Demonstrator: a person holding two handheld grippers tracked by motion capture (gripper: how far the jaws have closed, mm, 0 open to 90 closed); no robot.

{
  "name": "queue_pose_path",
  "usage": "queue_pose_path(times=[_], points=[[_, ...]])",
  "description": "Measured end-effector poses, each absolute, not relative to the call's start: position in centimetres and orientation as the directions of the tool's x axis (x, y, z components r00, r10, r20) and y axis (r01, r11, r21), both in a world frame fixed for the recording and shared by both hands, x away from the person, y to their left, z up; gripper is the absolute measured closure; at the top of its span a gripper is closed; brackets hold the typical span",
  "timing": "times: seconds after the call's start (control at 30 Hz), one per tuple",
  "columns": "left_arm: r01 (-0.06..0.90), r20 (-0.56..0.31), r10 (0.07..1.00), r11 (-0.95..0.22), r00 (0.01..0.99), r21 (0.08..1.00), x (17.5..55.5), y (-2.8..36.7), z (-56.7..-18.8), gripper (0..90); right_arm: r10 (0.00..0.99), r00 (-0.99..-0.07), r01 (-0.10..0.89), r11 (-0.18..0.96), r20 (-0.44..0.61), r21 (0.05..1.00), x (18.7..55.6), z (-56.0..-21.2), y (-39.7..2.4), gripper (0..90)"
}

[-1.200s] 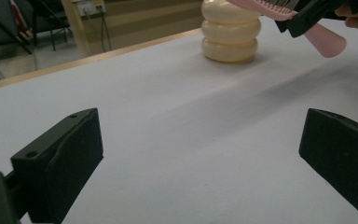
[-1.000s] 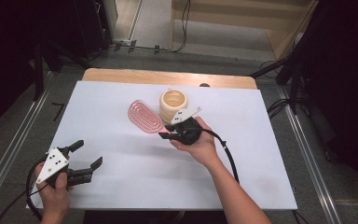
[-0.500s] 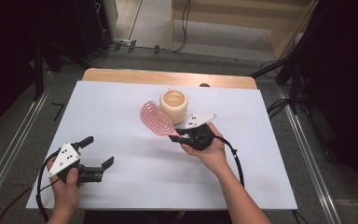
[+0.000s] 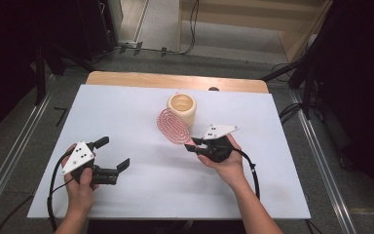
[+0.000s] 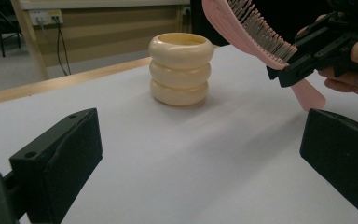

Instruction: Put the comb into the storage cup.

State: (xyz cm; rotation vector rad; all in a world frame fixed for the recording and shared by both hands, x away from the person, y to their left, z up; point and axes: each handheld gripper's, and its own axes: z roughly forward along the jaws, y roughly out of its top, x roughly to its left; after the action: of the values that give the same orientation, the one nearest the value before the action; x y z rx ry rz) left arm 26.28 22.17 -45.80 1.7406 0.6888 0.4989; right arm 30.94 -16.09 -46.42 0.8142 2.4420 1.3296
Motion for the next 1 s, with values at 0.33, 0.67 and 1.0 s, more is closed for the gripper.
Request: queue_pose_path(times=[0.33,0.67,1.0], points=[[0.194,-0.044,0.642,-0.165,0.765,0.967,27.1,20.1,-45.1,0.0,0.594,-0.803,0.339,0.392,0.047,0.855,29.9,-46.7,-17.0,68.0],[0.184,-0.04,0.624,-0.169,0.781,0.968,27.8,18.1,-44.5,0.0,0.605,-0.795,0.322,0.349,0.051,0.88,28.9,-47.5,-18.0,68.0],[0.185,-0.046,0.603,-0.172,0.796,0.968,28.6,15.9,-43.8,0.0,0.609,-0.792,0.319,0.335,0.055,0.887,28.3,-47.8,-18.0,68.0]])
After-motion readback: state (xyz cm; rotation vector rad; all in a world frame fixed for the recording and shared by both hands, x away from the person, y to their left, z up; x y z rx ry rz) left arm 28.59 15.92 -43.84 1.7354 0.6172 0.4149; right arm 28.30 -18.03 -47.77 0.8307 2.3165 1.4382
